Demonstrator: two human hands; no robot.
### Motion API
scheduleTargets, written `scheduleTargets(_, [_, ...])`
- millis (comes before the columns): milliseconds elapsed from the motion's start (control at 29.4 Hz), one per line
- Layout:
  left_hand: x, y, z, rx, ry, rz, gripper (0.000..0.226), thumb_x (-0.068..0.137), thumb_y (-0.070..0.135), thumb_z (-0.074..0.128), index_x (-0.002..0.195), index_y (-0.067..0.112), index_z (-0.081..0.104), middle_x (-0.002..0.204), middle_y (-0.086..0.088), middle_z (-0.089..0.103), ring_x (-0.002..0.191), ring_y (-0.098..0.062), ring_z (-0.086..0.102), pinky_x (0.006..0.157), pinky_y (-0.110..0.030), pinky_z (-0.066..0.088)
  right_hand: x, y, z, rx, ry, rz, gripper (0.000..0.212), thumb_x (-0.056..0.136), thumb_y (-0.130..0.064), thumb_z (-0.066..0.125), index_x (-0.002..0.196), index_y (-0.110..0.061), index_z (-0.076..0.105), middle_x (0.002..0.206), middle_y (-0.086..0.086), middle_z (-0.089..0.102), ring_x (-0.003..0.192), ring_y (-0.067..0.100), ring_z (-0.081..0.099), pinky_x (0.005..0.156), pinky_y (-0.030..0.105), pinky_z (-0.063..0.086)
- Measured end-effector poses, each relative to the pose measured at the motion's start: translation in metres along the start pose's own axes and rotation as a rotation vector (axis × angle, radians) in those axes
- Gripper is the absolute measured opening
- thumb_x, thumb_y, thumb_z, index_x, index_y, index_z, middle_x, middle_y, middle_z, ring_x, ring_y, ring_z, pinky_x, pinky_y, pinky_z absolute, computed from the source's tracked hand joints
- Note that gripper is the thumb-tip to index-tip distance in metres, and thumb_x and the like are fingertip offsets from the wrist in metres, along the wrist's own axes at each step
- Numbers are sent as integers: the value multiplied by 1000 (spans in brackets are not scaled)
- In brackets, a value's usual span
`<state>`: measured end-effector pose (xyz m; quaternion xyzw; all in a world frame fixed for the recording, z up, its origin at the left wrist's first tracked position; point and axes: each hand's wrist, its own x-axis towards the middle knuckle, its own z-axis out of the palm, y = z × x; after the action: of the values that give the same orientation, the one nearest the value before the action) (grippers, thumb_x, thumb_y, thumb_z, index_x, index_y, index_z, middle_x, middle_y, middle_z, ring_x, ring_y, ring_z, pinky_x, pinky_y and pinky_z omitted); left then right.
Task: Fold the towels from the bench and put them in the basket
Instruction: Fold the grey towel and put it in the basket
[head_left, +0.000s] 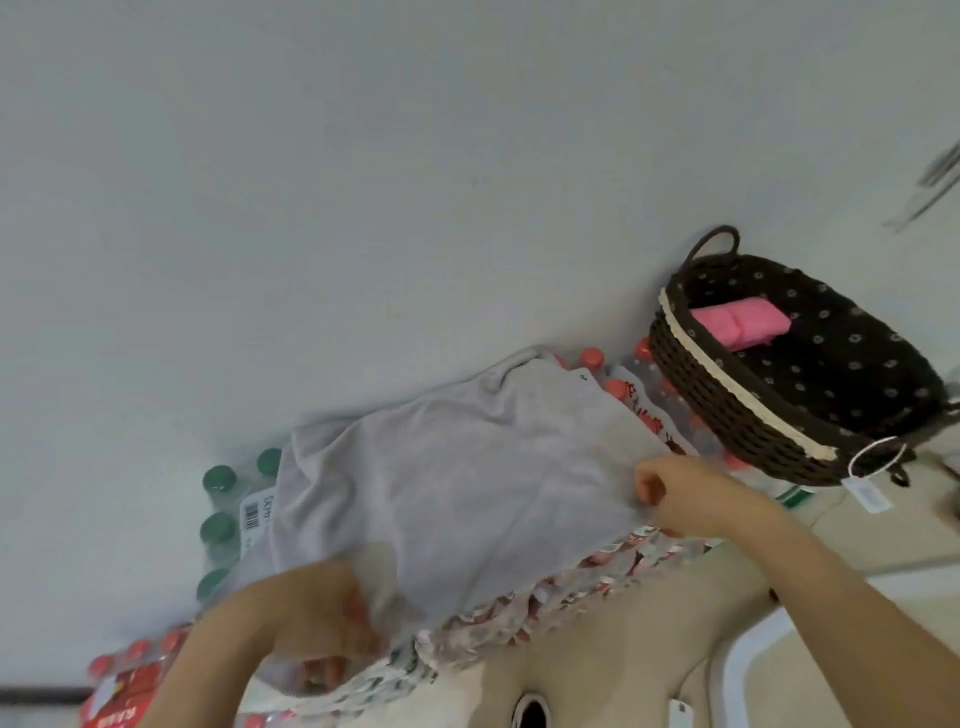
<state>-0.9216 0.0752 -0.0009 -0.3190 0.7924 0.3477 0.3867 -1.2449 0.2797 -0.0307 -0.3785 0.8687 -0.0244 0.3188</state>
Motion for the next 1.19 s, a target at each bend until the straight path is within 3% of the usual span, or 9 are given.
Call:
scheduleTargets(68, [16, 16, -11, 8, 252, 87, 17, 83, 27, 59, 71, 22, 70, 71, 10, 72, 65, -4, 66, 68, -16, 52, -1, 1, -5, 243, 32, 1, 15, 83, -6, 54, 79, -20, 59, 80, -2, 59, 79, 19, 59, 73, 35, 52])
scheduleTargets(170, [41, 59, -32, -11, 660, 228, 13, 89, 28, 59, 83, 32, 69, 79, 18, 65, 75, -1, 58, 67, -16, 40, 15, 5, -7, 300, 372, 67, 11, 91, -17, 53, 97, -20, 61, 92, -2, 64, 90, 21, 58, 82, 37, 50])
scheduleTargets(306, [75, 123, -47, -85, 823, 384, 17, 90, 24, 58, 99, 27, 72, 95, 10, 71, 84, -9, 62, 77, -22, 44, 35, 7, 1, 204, 337, 98, 31, 90, -31, 56, 118, -19, 57, 99, 3, 66, 95, 26, 61, 83, 39, 51])
scheduleTargets(476, [124, 190, -76, -149, 925, 432, 20, 90, 23, 56, 103, 24, 71, 105, 8, 70, 92, -12, 64, 78, -18, 41, 54, 7, -6, 285, 330, 68, 7, 84, -22, 64, 90, -22, 60, 89, -3, 61, 87, 21, 58, 67, 27, 42])
scheduleTargets(578, [155, 219, -82, -31, 921, 412, 22, 90, 28, 55, 106, 21, 67, 103, -3, 69, 96, -23, 64, 78, -31, 46, 52, 3, -1, 233, 419, -40, 19, 76, -19, 65, 69, -26, 49, 84, 0, 52, 83, 22, 54, 66, 32, 44])
scheduleTargets(748, [182, 234, -81, 273, 822, 63, 45, 88, 36, 51, 123, 7, 46, 114, -15, 63, 108, -31, 59, 82, -36, 46, 45, -9, -1, 312, 293, -343, 32, 79, -12, 55, 69, -29, 29, 73, -9, 42, 69, 17, 45, 61, 37, 43])
scheduleTargets(918, [176, 234, -88, 257, 842, -17, 32, 83, 24, 56, 113, 14, 54, 108, -9, 64, 101, -28, 63, 70, -31, 43, 46, 2, -10, 453, 237, -402, 28, 86, -16, 54, 79, -30, 31, 68, -4, 47, 61, 18, 48, 54, 40, 41])
scheduleTargets(1088, [160, 236, -108, -374, 877, 197, 12, 73, 23, 63, 82, 19, 69, 68, 2, 71, 71, -16, 69, 65, -29, 53, 30, 16, -28, 254, 428, -393, 46, 90, -8, 49, 118, -41, 34, 100, -2, 63, 80, 28, 63, 65, 41, 50])
scheduleTargets(1190, [158, 246, -110, -760, 802, 417, 7, 89, 8, 57, 90, 10, 63, 57, 12, 64, 55, 0, 58, 57, -18, 44, 26, 23, -22, 125, 609, -305, 62, 80, -3, 64, 125, -35, 35, 95, 1, 66, 61, 28, 64, 46, 37, 47])
